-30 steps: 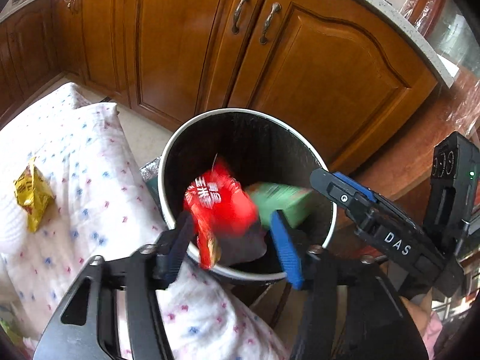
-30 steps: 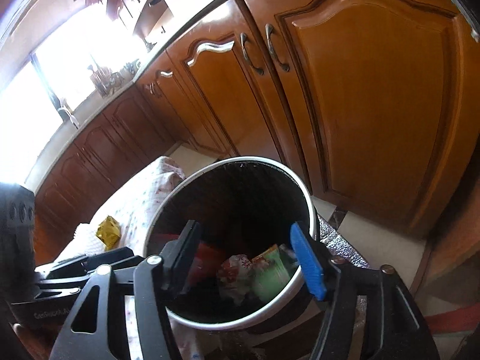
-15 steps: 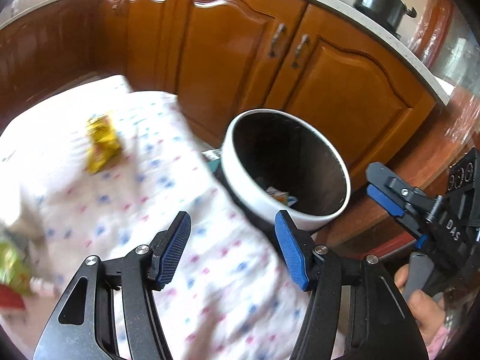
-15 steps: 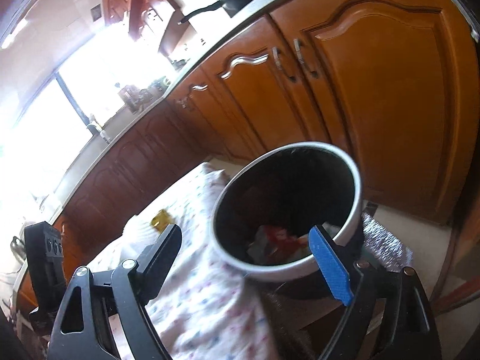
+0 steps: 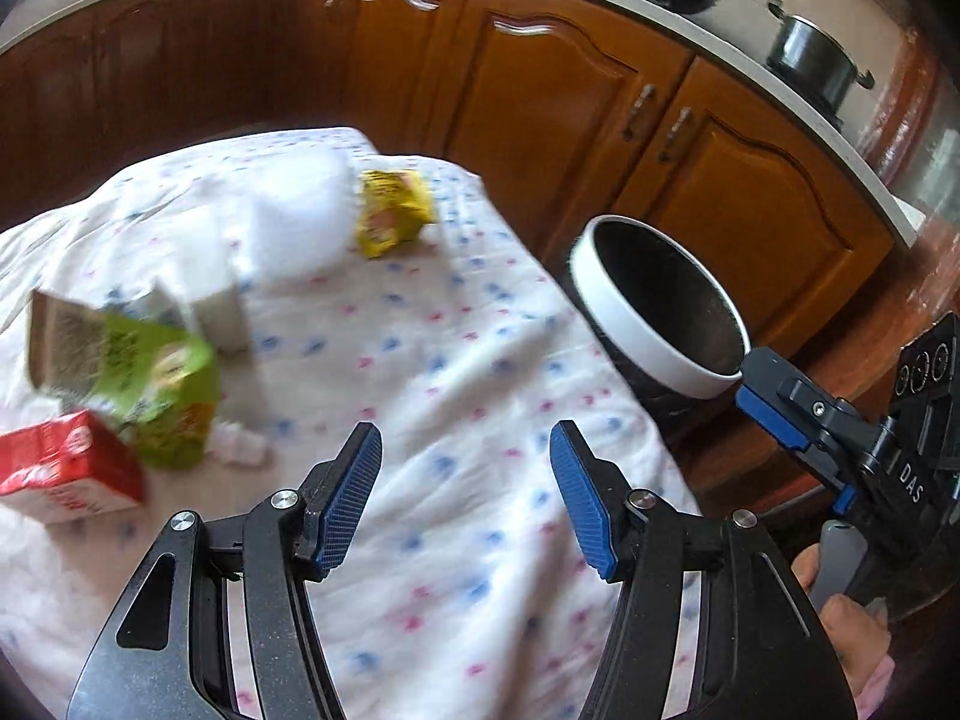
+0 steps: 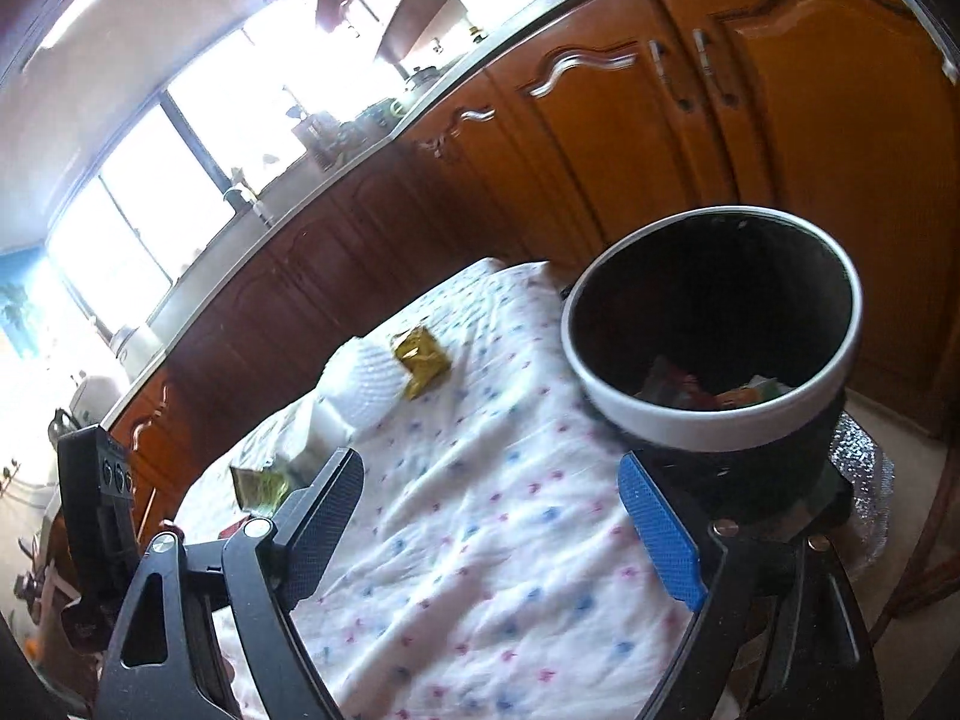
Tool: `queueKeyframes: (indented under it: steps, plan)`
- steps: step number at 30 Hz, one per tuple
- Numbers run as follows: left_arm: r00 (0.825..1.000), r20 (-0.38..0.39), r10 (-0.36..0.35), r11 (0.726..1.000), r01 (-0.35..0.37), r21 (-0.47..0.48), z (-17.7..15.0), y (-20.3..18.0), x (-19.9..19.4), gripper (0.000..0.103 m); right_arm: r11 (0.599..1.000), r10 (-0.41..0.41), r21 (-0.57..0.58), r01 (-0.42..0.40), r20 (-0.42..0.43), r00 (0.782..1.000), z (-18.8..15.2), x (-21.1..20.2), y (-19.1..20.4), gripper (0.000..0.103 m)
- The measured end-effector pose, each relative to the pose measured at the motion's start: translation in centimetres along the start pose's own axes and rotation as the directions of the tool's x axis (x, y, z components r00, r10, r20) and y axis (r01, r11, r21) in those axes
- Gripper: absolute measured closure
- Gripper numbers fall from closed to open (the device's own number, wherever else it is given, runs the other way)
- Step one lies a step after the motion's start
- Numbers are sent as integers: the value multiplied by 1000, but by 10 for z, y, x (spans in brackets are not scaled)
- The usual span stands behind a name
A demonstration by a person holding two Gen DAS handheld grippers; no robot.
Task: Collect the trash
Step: 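Grasp the white foam block with the left gripper while the right gripper grasps the yellow wrapper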
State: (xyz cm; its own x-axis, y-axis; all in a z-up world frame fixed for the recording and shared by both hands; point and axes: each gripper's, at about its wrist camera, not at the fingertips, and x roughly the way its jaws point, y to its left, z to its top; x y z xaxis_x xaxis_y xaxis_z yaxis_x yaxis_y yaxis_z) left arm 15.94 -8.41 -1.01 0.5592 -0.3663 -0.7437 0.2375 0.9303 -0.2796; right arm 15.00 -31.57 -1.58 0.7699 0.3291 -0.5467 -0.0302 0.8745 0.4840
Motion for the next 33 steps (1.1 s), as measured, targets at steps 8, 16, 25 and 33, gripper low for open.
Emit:
queueKeyframes:
  steps: [8, 16, 25, 33]
  plan:
    - [999, 28, 42, 997, -40, -65, 3, 34, -14, 44, 999, 11, -43, -12, -30, 999, 1, 20, 21, 15]
    - [995, 52, 81, 993, -77, -87, 20, 57, -18, 44, 995, 14, -102, -20, -50, 999, 12, 42, 41, 15]
    - [986, 47, 162, 984, -158, -88, 57, 82, -5, 44, 989, 20, -145, -32, -80, 997, 35, 81, 58, 17]
    - [976, 14, 219, 974, -218, -65, 79, 93, 17, 44, 990, 15, -133, -35, -144, 989, 55, 137, 60, 38]
